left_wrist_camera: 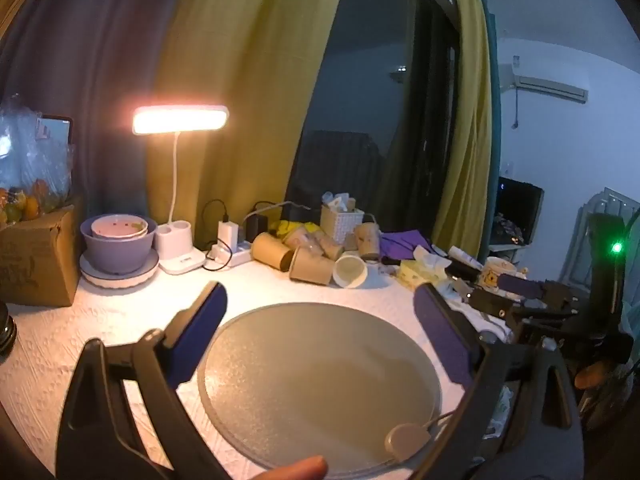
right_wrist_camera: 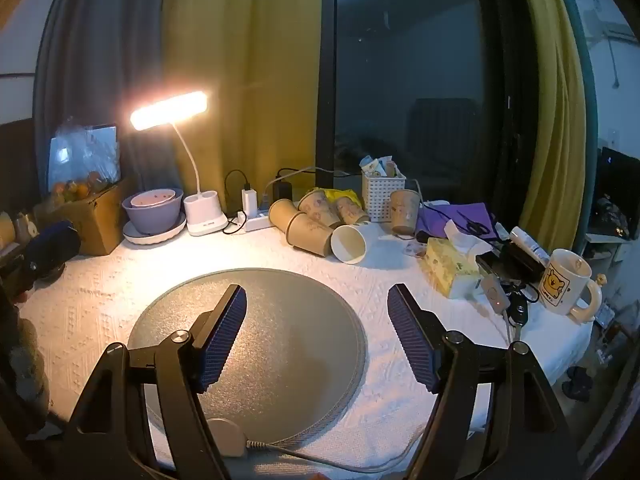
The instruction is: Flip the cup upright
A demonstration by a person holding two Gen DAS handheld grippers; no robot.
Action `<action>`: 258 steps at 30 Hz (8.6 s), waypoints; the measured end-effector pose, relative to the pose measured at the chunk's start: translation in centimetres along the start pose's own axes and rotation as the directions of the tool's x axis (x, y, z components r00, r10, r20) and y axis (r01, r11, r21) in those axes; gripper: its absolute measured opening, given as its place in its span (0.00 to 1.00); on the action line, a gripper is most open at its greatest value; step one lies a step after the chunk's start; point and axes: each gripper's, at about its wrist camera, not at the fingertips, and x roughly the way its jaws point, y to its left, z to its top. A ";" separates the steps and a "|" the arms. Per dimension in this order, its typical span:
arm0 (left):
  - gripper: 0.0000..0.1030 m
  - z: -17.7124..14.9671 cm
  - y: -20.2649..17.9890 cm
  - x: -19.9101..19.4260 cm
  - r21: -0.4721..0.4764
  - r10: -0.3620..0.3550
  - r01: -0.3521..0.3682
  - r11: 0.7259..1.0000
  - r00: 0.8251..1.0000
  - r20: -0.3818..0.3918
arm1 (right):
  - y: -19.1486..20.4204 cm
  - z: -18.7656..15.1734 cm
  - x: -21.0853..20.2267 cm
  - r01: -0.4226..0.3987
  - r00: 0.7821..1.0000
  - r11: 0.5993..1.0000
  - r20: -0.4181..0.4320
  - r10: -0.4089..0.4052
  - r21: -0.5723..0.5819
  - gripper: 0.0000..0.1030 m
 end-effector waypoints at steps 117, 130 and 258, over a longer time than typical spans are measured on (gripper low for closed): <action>0.93 1.7 0.4 31.7 0.421 0.020 0.272 0.865 0.821 -0.570 | -11.1 3.5 23.2 -0.038 0.953 0.981 -0.289 0.092 0.190 0.74; 0.92 1.7 -2.7 39.9 0.710 0.105 0.414 0.570 0.820 -0.562 | -13.3 4.3 27.7 -0.035 0.941 0.969 -0.317 0.115 0.246 0.74; 0.73 -5.2 5.8 5.1 -0.064 -0.193 0.182 0.981 0.919 -0.345 | 14.6 -1.9 21.7 -0.620 0.667 0.477 -0.739 -0.097 -0.622 0.70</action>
